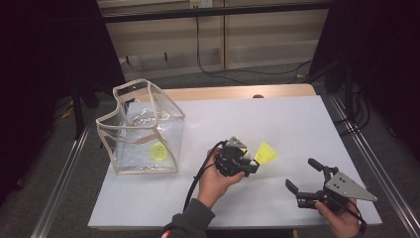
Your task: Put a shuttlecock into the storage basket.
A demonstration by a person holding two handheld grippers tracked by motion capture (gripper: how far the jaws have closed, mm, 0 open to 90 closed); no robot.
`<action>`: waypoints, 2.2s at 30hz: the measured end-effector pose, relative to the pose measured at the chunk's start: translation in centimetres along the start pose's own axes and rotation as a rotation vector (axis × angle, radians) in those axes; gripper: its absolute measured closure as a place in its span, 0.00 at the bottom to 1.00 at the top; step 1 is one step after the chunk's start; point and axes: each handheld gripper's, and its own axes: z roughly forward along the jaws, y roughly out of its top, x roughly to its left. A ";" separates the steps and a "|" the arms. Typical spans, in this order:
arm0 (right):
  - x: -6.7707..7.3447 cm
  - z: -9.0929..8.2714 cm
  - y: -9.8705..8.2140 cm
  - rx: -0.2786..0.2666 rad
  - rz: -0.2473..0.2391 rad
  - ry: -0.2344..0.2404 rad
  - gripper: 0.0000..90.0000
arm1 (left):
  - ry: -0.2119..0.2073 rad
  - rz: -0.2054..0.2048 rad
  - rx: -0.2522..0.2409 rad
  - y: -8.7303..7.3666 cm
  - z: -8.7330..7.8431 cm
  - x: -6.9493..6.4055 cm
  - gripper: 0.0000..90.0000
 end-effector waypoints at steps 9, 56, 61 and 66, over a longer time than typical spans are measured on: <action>0.0 0.0 0.0 -0.001 0.000 -0.004 0.02 | 0.008 0.003 0.011 0.4 -1.1 0.1 0.72; 0.1 0.1 0.0 0.001 -0.005 0.004 0.02 | 0.045 -0.047 0.017 2.0 -6.3 2.4 0.72; 0.0 0.1 0.0 0.002 -0.003 0.005 0.02 | 0.049 -0.043 0.022 2.0 -6.6 2.6 0.72; 0.1 0.1 0.0 0.005 0.001 0.002 0.02 | 0.057 -0.046 0.021 2.1 -7.0 2.8 0.72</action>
